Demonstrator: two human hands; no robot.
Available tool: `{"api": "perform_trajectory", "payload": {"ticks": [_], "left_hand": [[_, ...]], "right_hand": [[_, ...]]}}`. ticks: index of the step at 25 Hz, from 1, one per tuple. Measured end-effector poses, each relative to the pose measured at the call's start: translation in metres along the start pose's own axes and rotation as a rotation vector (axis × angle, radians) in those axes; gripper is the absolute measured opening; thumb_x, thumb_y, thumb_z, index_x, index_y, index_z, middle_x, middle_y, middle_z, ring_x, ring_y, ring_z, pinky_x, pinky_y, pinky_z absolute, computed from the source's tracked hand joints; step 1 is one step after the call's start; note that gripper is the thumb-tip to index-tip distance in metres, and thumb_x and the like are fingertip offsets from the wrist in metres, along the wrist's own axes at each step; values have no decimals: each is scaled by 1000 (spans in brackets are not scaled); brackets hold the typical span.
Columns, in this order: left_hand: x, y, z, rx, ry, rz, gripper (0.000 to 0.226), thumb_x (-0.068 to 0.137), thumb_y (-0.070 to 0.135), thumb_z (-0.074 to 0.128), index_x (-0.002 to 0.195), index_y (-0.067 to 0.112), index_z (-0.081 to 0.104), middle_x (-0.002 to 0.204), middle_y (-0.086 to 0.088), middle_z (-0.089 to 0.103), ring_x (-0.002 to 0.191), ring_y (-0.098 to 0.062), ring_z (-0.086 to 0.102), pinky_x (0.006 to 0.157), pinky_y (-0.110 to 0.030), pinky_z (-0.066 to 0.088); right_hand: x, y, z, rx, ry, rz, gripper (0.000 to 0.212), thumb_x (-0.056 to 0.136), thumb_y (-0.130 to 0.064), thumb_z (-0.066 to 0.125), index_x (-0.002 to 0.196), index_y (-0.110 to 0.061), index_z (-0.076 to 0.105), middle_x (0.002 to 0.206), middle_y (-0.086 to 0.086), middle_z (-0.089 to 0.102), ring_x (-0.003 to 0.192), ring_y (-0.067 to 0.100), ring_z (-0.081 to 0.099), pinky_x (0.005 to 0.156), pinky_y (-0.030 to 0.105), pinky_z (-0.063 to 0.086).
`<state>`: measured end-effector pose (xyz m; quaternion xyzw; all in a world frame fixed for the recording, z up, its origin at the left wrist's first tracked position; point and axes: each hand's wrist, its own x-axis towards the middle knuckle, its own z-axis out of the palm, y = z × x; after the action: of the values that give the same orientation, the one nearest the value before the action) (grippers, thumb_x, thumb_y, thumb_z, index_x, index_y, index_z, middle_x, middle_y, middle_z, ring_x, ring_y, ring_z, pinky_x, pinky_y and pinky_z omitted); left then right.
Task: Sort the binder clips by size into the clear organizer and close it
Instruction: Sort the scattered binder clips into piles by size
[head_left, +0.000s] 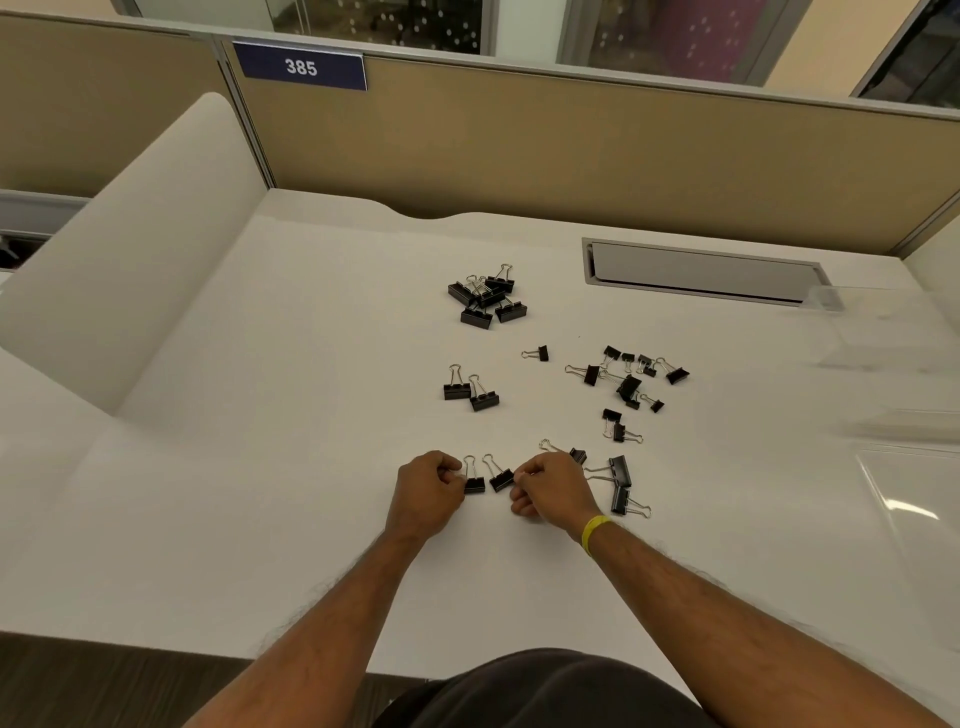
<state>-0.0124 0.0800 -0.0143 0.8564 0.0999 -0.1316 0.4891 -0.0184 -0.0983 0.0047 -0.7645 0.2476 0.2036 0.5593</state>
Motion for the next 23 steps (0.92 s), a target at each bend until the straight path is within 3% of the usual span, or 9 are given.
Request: {"api": "perform_trajectory", "payload": {"ticks": [6,10,13,17,21,23], "left_hand": [[-3,-8,-2,-79,-12,18,9,84,12,66,90,19,65,75,-3,70,67,-17,70,74,-39,60],[-8,-8,-5,8,60,117,10,86,16,66,95,18,67,75,5,66,64,-7,61,63,-13,46],[-10,-10,-9,32,67,158,11,86,16,65,96,20,67,77,8,66,64,-6,61,59,-7,42],[-9,-12,-14,38,56,178,12,87,17,66,98,20,67,79,9,66,64,-6,61,60,-10,42],[-11,-15,-18,61,54,203,13,87,17,66,99,21,67,78,11,66,66,-7,62,61,-12,43],[-11,-14,-20,68,57,211,13,87,18,66,99,22,67,79,11,66,65,-7,62,60,-10,43]], "right_hand": [[-8,9,4,-3,62,-67,13,91,-8,58,78,-5,63,68,12,67,53,21,60,51,28,52],[-8,23,-10,-499,348,-453,5,85,-20,64,89,-19,64,81,-5,62,77,13,57,69,31,51],[-3,27,-32,-624,473,-564,27,78,-21,69,104,-19,63,101,-3,59,98,19,52,84,33,44],[4,31,-48,-789,392,-433,49,79,-34,70,124,-23,55,121,-3,58,120,20,46,100,35,29],[7,30,-46,-753,422,-466,38,79,-28,70,115,-20,60,110,-1,63,110,22,53,97,33,33],[5,27,-41,-572,432,-492,32,77,-25,75,106,-19,63,102,-2,65,99,18,57,89,29,41]]}}
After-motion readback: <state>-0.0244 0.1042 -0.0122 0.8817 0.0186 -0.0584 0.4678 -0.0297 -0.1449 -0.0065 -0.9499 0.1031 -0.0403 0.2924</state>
